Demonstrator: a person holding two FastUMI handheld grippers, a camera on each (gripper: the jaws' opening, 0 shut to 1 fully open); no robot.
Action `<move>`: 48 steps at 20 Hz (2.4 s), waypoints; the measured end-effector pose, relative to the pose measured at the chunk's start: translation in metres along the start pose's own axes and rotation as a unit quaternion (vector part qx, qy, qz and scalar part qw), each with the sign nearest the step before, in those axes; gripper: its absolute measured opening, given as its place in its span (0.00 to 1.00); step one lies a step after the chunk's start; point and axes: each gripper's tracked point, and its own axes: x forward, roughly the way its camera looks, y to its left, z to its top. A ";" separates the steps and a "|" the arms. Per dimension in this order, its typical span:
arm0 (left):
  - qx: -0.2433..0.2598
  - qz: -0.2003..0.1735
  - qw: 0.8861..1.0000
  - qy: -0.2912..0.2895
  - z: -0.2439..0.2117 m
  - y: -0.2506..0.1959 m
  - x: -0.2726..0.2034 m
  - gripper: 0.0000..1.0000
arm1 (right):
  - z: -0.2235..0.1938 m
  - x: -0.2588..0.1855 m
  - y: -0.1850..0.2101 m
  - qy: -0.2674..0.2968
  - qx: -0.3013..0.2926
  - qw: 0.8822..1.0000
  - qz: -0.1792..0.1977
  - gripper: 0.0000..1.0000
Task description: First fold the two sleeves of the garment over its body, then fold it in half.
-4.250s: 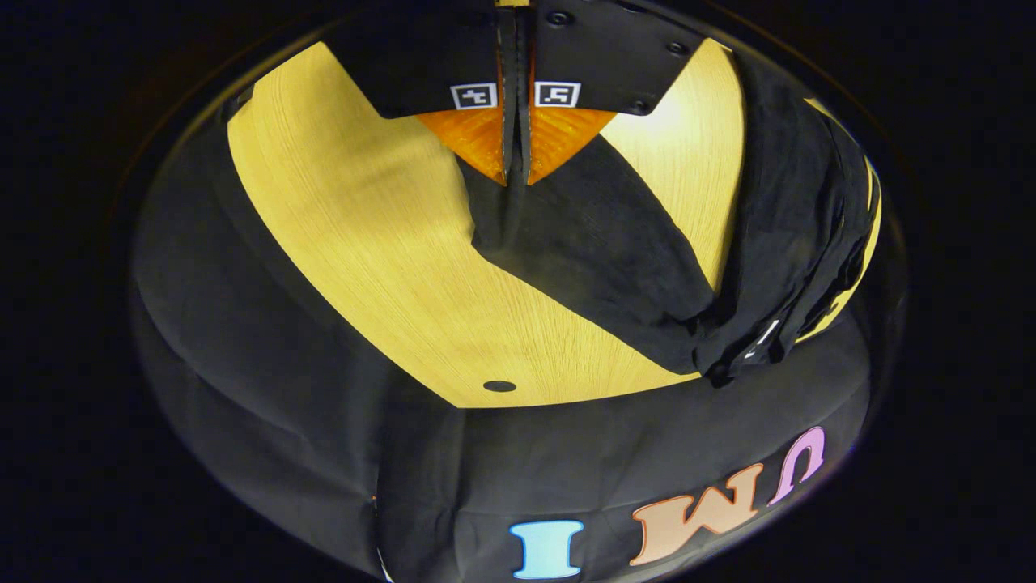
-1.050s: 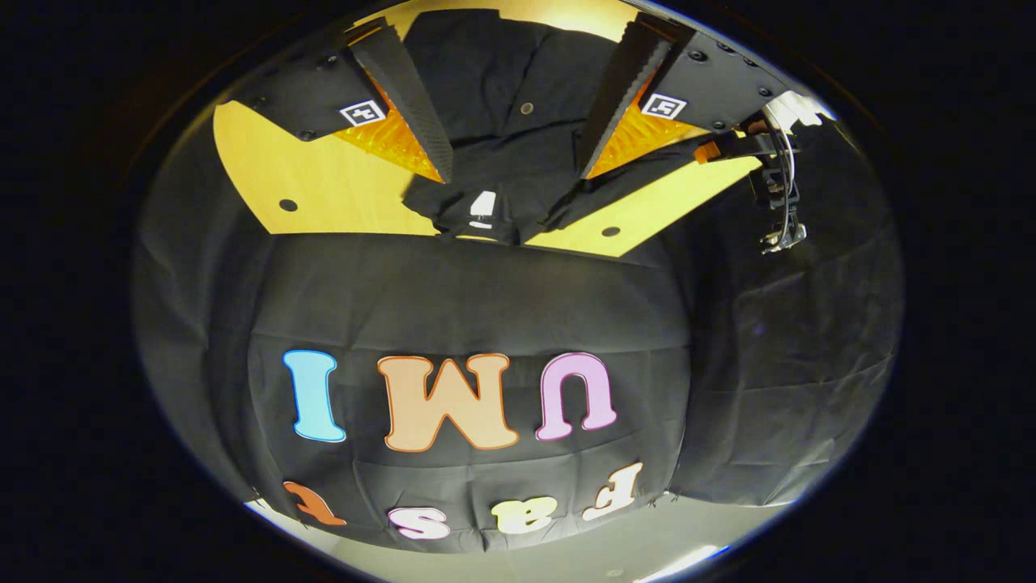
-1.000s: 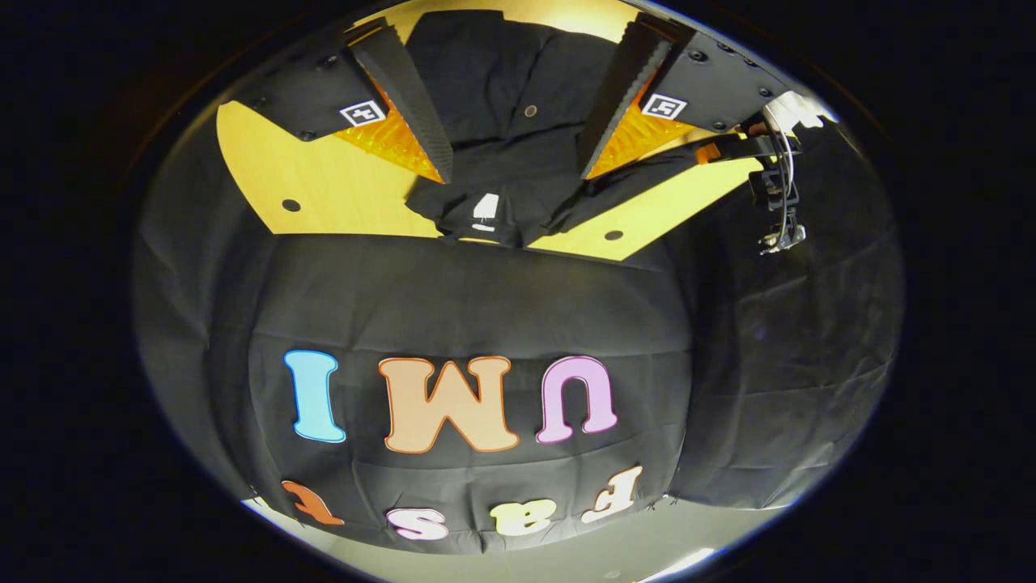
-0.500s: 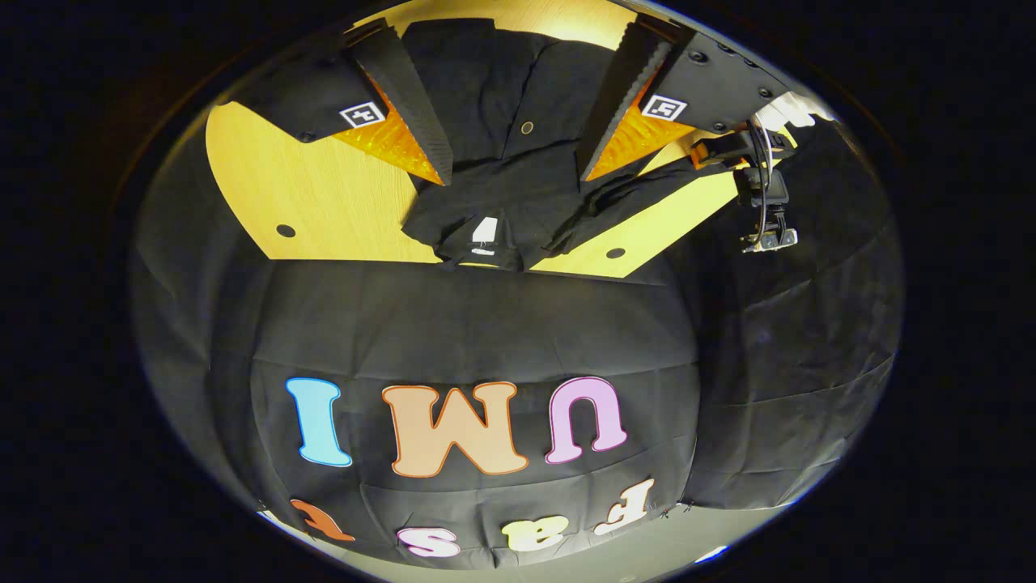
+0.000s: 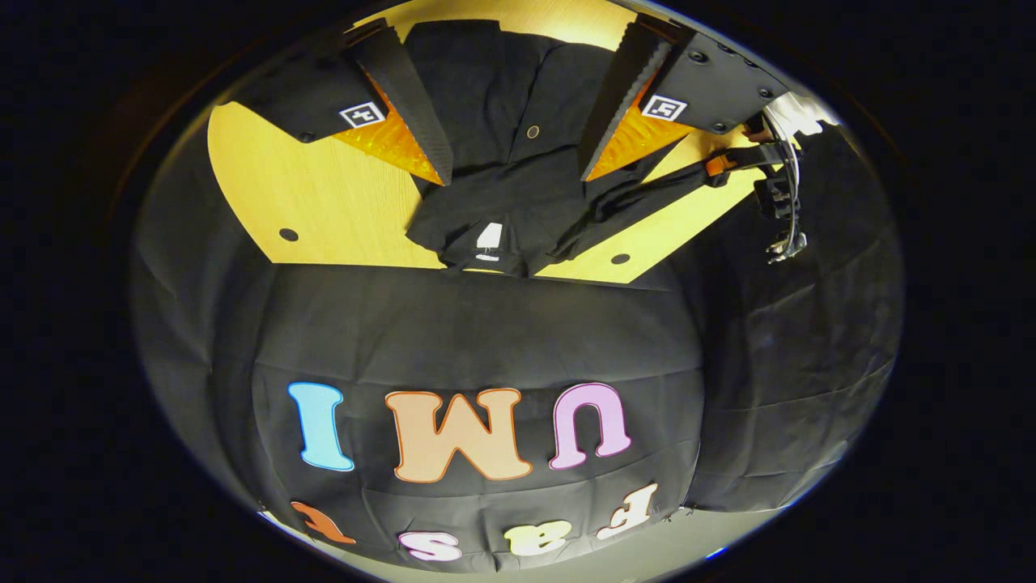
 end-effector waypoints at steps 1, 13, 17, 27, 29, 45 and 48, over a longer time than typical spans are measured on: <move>-0.015 -0.009 1.000 -0.002 0.002 -0.002 0.000 0.06 | 0.000 -0.001 0.000 0.000 0.002 1.000 0.000 0.98; 0.016 -0.059 0.996 -0.063 0.058 -0.041 -0.016 0.00 | -0.011 -0.016 -0.022 0.000 0.023 1.000 -0.017 0.99; 0.062 -0.115 0.988 -0.087 0.080 -0.111 -0.034 0.00 | -0.021 -0.028 -0.038 0.004 0.037 0.999 -0.023 0.99; 0.195 -0.298 0.931 -0.075 0.033 -0.370 -0.087 0.00 | -0.062 -0.076 -0.116 0.008 0.085 0.995 -0.057 0.99; 0.219 -0.321 0.919 -0.063 0.006 -0.408 -0.094 0.00 | -0.074 -0.082 -0.131 0.016 0.088 0.994 -0.061 0.99; 0.244 -0.320 0.915 -0.006 -0.088 -0.448 -0.109 0.98 | -0.097 -0.071 -0.173 0.048 0.099 0.994 -0.018 0.99; 0.226 -0.302 0.925 -0.041 -0.062 -0.434 -0.119 0.95 | -0.095 -0.065 -0.165 0.048 0.091 0.995 -0.002 0.99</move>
